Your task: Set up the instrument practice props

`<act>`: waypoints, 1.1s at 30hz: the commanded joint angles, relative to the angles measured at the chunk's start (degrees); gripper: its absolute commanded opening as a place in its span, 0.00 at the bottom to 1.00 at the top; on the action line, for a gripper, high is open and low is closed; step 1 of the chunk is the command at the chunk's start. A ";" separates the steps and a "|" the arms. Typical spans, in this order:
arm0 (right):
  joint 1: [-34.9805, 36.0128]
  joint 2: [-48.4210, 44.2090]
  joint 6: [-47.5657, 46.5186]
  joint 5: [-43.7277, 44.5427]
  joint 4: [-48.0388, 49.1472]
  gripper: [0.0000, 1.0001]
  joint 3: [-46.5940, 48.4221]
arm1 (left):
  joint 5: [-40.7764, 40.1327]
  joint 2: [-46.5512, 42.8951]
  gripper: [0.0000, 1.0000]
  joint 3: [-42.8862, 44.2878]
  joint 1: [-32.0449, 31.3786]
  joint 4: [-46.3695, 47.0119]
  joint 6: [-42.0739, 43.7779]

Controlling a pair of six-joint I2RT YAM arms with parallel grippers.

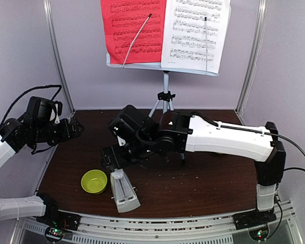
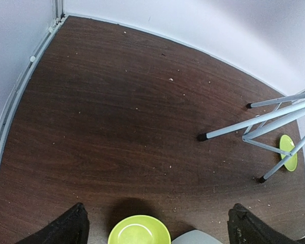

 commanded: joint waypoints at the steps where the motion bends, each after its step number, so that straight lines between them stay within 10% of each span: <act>1: 1.79 2.05 3.07 1.87 -8.81 1.00 5.21 | -2.60 -2.20 0.98 -1.99 0.37 0.03 -0.46; 17: 2.97 12.93 11.08 5.28 -20.65 0.89 13.80 | -6.07 -6.94 0.98 -6.92 0.34 0.83 0.21; 33: -1.23 4.69 8.27 10.77 -21.16 0.18 5.30 | -6.01 -7.36 0.98 -8.04 0.37 3.17 4.55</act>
